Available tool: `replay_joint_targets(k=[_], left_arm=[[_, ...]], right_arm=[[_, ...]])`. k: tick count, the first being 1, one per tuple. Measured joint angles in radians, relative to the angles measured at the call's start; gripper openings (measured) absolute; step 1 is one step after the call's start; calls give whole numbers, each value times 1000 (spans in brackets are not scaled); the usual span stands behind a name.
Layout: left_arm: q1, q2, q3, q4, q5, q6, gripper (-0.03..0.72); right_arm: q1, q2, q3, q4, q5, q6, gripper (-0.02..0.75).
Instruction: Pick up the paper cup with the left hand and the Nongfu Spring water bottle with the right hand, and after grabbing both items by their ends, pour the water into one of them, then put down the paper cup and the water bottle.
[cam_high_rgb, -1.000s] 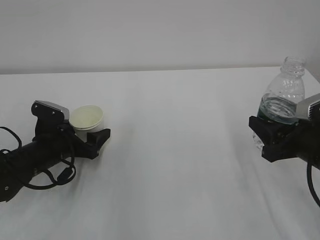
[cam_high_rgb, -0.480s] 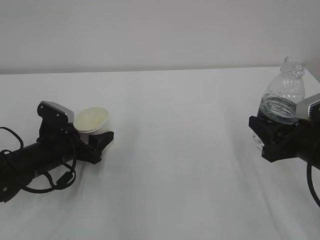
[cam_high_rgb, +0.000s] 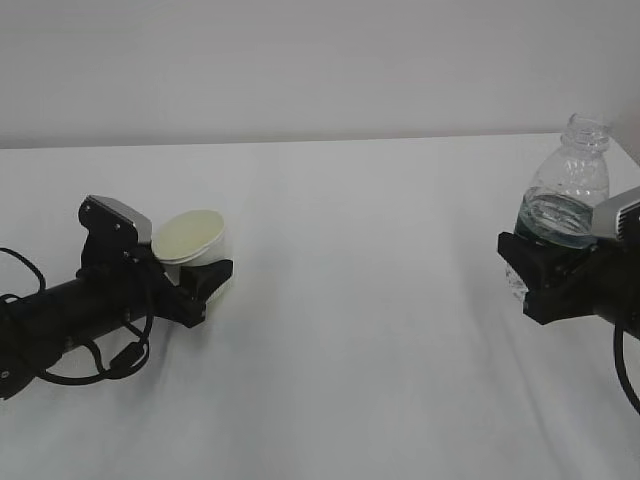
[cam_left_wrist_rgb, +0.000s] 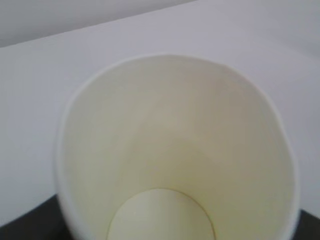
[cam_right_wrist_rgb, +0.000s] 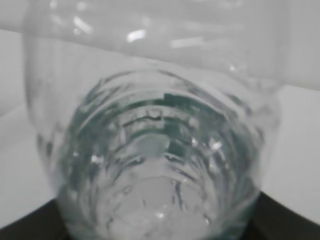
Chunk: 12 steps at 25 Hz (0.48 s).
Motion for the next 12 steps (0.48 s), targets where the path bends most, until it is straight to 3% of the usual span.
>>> replay_joint_targets(k=[12], left_arm=[[0, -53, 0, 222, 0, -97, 466]], right_arm=[[0, 0, 6, 2, 0, 0, 425]])
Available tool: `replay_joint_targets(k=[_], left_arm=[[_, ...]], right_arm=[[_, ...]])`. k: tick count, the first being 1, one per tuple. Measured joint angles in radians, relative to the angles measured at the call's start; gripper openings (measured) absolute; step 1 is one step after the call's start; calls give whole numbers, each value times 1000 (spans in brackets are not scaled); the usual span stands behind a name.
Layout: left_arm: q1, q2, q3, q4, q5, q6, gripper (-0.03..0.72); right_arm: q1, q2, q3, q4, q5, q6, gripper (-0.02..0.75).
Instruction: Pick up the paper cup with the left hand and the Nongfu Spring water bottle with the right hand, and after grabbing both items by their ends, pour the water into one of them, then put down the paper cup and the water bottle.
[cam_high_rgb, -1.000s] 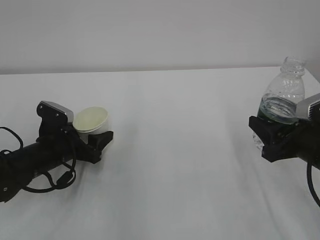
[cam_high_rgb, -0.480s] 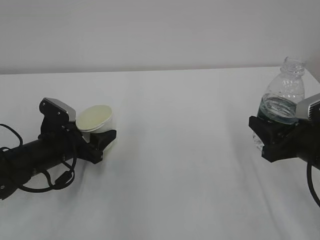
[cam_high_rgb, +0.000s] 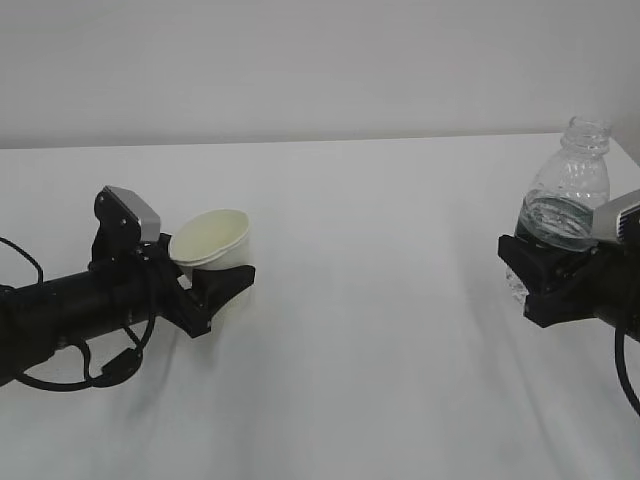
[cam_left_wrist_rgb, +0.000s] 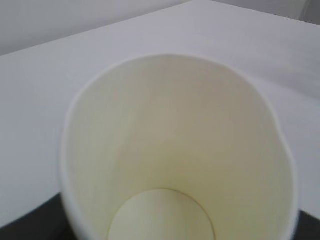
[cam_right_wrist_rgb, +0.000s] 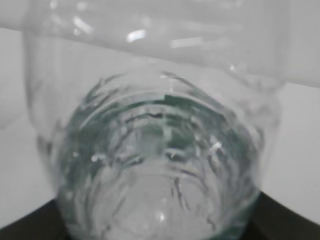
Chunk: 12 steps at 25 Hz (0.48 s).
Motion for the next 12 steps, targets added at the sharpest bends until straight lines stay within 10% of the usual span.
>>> replay_joint_targets(k=[12], left_arm=[[-183, 0, -58, 132, 2, -74, 450]], right_arm=[[0, -33, 29, -11, 0, 0, 425]])
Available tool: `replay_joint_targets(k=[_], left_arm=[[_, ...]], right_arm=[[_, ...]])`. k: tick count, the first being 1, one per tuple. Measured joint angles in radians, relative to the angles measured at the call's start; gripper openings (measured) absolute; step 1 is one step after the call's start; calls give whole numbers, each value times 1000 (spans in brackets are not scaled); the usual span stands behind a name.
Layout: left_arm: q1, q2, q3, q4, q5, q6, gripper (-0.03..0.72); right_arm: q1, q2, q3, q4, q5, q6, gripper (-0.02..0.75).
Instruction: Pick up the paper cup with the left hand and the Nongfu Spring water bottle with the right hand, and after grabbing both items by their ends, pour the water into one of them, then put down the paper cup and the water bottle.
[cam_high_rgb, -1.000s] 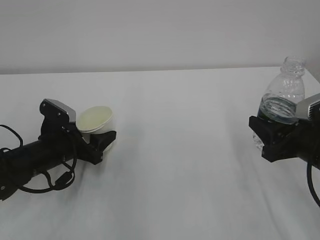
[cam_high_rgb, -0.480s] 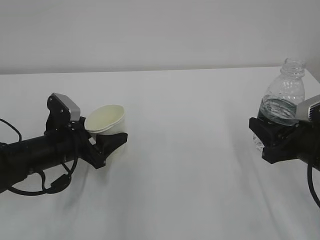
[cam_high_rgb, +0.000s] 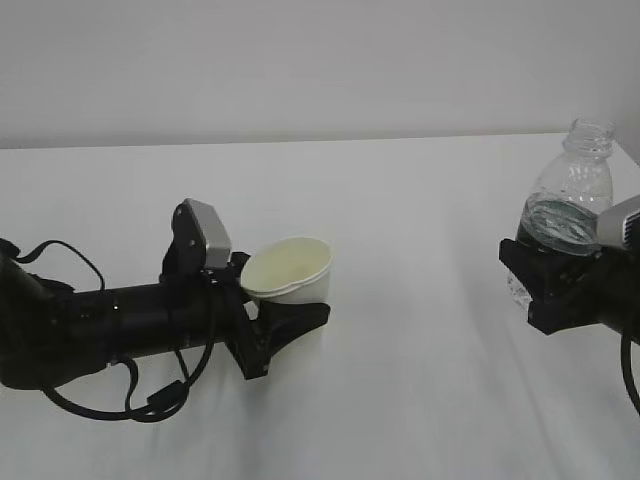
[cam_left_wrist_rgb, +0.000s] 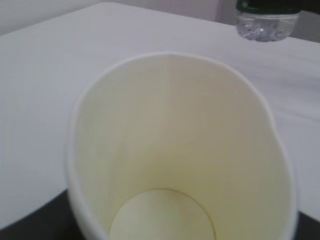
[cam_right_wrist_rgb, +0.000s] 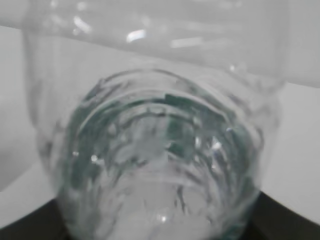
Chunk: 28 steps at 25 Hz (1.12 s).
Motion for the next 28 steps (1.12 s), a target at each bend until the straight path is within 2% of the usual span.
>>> replay_joint_targets(k=[4, 11, 16, 28], left_arm=[[-46, 0, -54, 56, 0, -69, 450], [-94, 0, -100, 150, 0, -95, 447], [-109, 0, -101, 171, 0, -108, 445], [-140, 11, -172, 327, 0, -249, 436]], right_arm=[[0, -45, 20, 0, 0, 0, 425], [0, -123, 27, -2, 49, 11, 425], [0, -197, 29, -7, 138, 29, 425], [0, -289, 31, -11, 312, 100, 425]])
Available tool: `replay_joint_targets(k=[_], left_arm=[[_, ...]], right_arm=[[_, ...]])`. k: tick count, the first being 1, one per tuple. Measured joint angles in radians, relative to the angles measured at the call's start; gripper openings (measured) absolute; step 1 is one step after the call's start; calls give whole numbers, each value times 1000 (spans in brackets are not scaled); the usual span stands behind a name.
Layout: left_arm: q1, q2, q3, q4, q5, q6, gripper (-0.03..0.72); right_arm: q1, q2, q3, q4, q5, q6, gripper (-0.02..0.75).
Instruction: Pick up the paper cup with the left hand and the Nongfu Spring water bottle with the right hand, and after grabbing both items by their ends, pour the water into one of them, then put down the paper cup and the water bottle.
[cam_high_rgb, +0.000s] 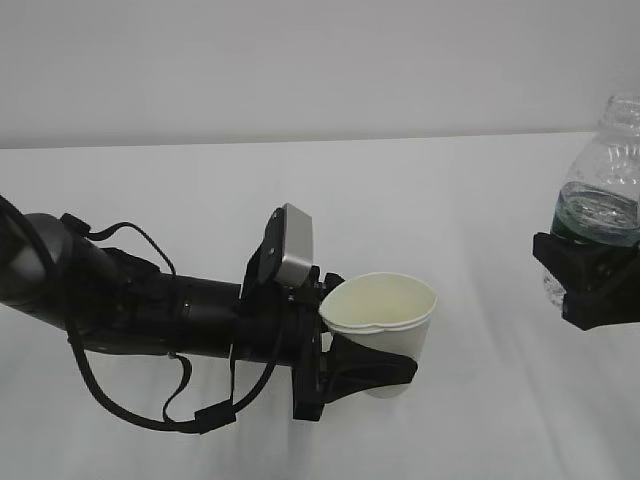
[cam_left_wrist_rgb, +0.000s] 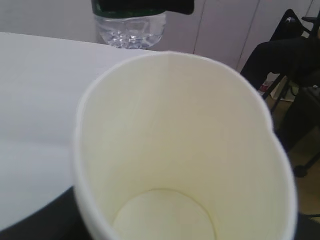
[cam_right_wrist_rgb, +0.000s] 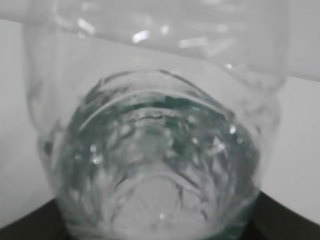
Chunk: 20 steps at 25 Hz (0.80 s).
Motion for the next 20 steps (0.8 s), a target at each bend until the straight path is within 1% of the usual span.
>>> replay_joint_targets(k=[5, 8, 15, 20], left_arm=[[-2, 0, -34, 23, 0, -58, 435], [-2, 0, -42, 33, 0, -68, 435], [-2, 0, -42, 46, 0, -83, 435], [-2, 0, -83, 60, 0, -117, 433]], right_arm=[[0, -1, -45, 2, 148, 4, 425], [0, -1, -51, 2, 182, 6, 425], [0, -1, -51, -17, 189, 5, 425], [0, -1, -51, -51, 147, -37, 425]])
